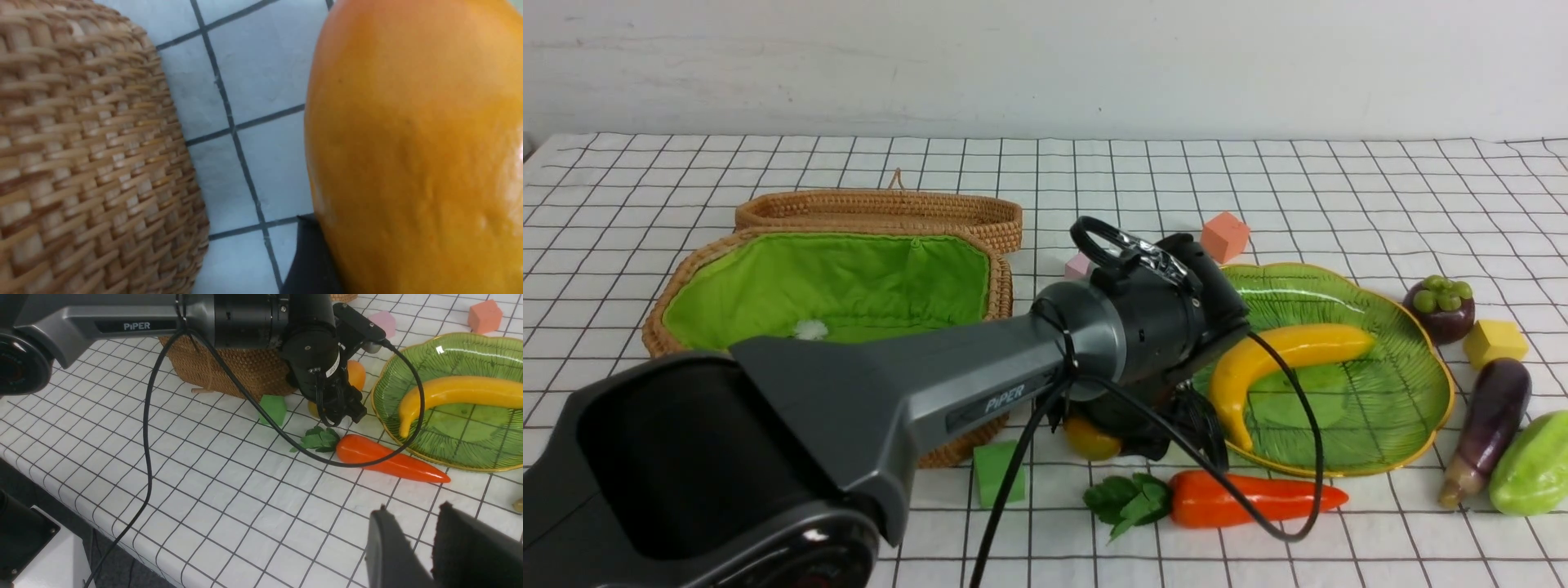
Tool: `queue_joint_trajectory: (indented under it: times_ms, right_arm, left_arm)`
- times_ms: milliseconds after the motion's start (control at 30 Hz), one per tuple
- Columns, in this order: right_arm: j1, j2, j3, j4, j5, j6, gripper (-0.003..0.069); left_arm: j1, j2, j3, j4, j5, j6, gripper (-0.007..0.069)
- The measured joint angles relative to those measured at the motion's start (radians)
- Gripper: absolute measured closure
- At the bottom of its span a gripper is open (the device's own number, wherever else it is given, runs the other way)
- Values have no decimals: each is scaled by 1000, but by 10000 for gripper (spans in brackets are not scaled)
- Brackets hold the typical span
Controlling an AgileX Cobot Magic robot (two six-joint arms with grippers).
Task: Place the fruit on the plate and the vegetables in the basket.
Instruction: Grab the mango with your left arm and place it on the right plate
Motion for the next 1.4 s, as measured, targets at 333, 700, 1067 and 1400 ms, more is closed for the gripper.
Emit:
queue_joint_trajectory:
  times_ms: [333,700,1067,1400]
  right_arm:
    - [0,0,0,7,0,0,458]
    - [0,0,0,0,-55,0,454]
    - [0,0,0,-47,-47,58,449]
    - [0,0,0,-297,-9,293,444]
  left_arm:
    - [0,-49,-21,5,84,13,123]
    - [0,-107,-263,-484,-90,586,123]
    - [0,85,-299,-663,-348,896,123]
    - [0,98,-300,-653,-408,901,41]
